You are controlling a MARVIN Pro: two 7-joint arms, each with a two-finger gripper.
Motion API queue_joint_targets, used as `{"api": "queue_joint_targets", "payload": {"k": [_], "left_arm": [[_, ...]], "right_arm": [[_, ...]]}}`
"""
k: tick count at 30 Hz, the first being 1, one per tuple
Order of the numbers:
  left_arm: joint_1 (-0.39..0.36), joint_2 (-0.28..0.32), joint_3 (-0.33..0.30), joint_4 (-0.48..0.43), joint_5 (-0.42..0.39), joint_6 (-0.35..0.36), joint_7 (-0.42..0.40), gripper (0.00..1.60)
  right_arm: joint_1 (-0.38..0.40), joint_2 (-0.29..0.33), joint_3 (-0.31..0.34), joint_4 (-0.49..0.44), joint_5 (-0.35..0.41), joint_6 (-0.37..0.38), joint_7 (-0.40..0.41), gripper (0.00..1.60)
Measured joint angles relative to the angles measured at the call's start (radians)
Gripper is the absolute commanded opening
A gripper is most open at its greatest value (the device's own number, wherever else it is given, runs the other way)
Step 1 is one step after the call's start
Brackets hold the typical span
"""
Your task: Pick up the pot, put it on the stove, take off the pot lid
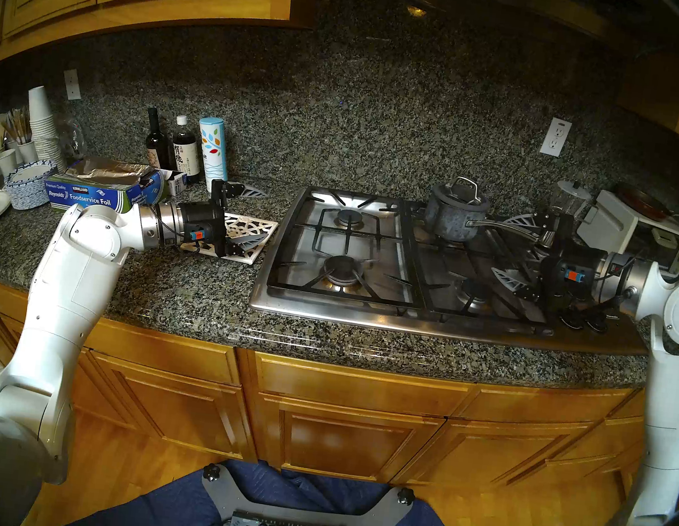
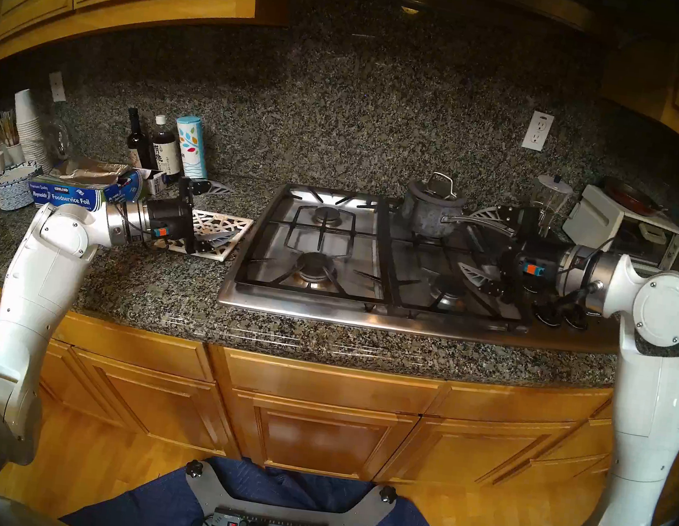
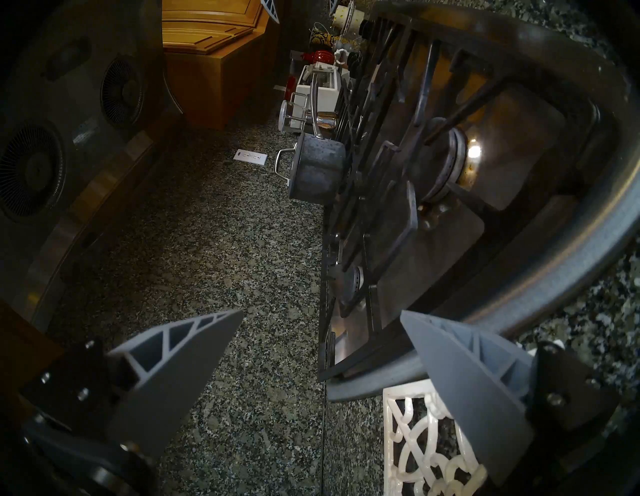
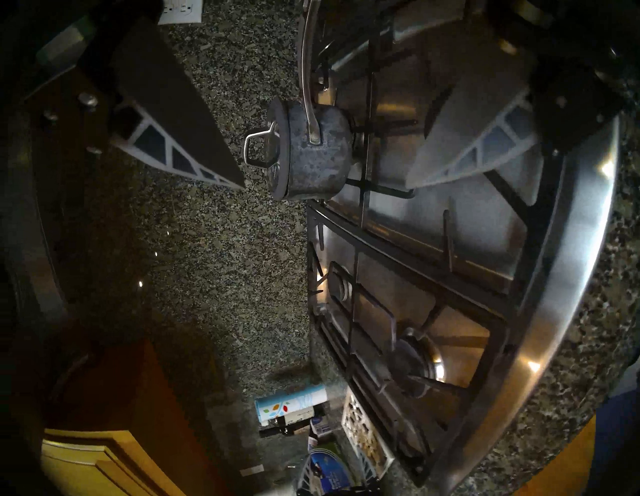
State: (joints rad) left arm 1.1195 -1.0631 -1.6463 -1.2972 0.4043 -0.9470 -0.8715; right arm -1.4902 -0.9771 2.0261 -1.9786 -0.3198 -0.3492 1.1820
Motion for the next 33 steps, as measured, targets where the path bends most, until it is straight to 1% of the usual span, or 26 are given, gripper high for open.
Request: {"api": "queue_joint_targets", "payload": {"k": [7,15,23,33], "left_arm": [[0.0,0.0,0.0,0.0,0.0,0.0,0.0,1.6],[0.001,0.0,0.0,0.0,0.001,0.0,0.0,1.6],[0.001,-0.001,0.0,0.0,0.001,0.0,0.0,1.6],[0.001,-0.001,0.0,0.0,0.001,0.0,0.0,1.6]], "right_arm": [[0.054,-0.018,-0.043,0.066,-0.044,0.001,-0.048,1.6],[0.104,-0.016,-0.077,0.133,-0.078,-0.032,-0.076,1.6],[0.137,-0.027,-0.08,0.189,-0.106,-0.057,-0.115,1.6],[0.176,-0.084,-0.081,0.246,-0.132,-0.072,-0.192,1.6]]}}
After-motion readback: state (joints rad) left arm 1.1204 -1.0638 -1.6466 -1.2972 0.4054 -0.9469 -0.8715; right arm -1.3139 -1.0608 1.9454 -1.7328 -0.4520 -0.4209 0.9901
